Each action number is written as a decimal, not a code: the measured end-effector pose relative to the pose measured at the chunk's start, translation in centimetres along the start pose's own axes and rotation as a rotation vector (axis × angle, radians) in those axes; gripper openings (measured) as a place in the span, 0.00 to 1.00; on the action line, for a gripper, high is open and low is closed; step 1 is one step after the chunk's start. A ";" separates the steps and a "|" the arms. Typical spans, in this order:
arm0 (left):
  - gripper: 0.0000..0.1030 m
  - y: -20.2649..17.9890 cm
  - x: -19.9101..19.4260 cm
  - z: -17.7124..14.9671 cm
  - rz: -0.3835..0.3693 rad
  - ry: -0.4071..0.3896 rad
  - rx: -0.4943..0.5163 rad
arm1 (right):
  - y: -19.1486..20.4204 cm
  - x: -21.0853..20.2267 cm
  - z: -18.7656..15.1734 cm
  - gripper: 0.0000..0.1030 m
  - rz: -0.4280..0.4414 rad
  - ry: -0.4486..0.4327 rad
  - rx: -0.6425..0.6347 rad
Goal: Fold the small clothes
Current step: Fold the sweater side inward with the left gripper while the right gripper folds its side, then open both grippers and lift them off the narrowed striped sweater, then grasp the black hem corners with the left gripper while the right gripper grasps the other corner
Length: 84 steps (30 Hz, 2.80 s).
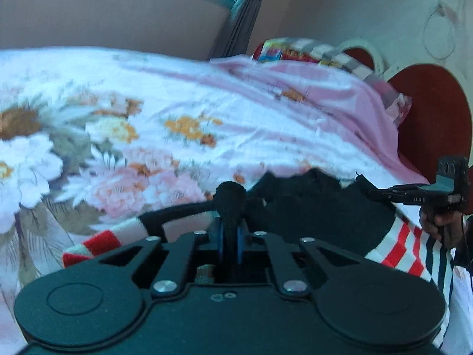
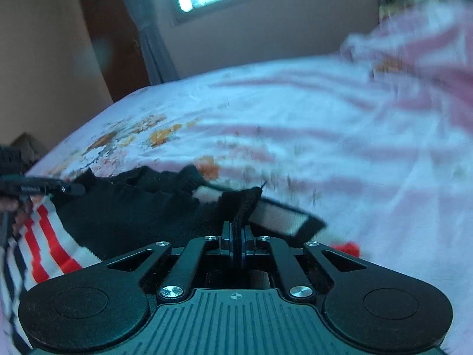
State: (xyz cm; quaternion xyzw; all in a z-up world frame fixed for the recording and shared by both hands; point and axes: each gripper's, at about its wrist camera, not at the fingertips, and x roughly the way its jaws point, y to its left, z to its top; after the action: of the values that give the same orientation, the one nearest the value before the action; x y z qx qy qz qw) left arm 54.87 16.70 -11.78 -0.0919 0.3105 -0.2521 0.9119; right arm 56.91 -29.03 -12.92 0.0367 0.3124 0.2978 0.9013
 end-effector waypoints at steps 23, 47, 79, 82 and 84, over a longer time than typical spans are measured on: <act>0.65 -9.5 -9.1 -3.7 0.319 -0.258 0.142 | 7.6 -10.2 -4.5 0.13 -0.215 -0.260 -0.029; 0.59 -14.2 -11.1 -10.6 0.352 -0.093 0.164 | 9.8 -12.5 -10.6 0.00 -0.218 -0.093 0.067; 0.80 -6.3 -2.7 -3.3 0.447 0.008 0.157 | 0.8 -3.9 -1.6 0.39 -0.326 0.008 0.210; 0.82 -7.6 -7.4 -4.7 0.385 -0.053 0.167 | 1.0 -11.0 -3.4 0.39 -0.217 -0.093 0.276; 0.82 -7.9 -10.9 -6.5 0.370 -0.055 0.120 | 1.4 -14.9 -6.0 0.39 -0.184 -0.093 0.324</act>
State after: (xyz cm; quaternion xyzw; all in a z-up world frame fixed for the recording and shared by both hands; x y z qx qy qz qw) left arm 40.29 15.50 -8.67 0.0142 0.2814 -0.0956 0.9547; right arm 43.31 -36.93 -9.36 0.1666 0.3162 0.1578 0.9205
